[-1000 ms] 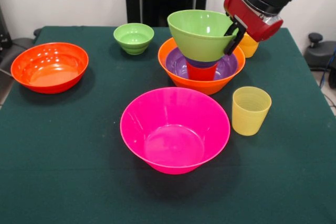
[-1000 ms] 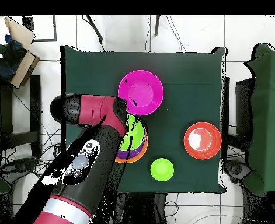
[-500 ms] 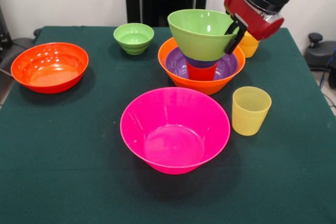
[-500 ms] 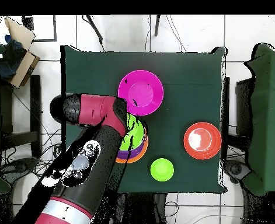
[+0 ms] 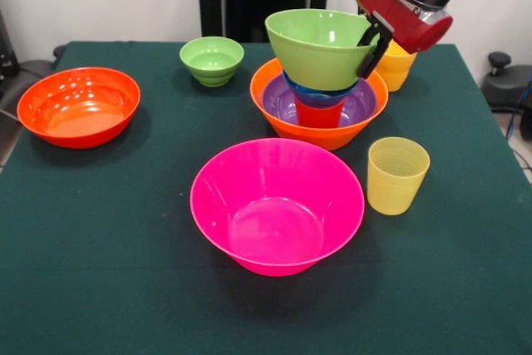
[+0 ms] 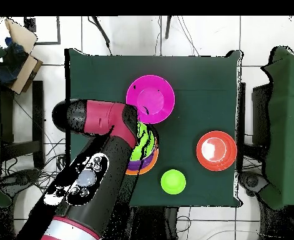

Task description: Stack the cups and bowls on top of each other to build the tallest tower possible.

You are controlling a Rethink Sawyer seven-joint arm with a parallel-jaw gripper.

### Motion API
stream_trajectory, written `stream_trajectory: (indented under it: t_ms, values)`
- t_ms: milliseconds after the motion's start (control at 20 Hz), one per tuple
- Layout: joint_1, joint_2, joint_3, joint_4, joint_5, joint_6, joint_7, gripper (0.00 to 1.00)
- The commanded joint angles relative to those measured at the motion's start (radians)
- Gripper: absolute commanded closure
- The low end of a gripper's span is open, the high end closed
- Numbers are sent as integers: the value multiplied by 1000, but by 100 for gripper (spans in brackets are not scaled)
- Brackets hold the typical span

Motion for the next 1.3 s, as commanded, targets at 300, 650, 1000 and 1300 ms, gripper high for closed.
stream_trajectory:
  t_ms: [300,650,1000,1300]
  values:
    - [-24,-12,125,85,8,-2,89,100]
    - [-46,-24,169,124,22,-61,66,100]
    - [-53,-15,181,131,13,-86,64,100]
    - [-63,-10,188,125,7,-86,59,100]
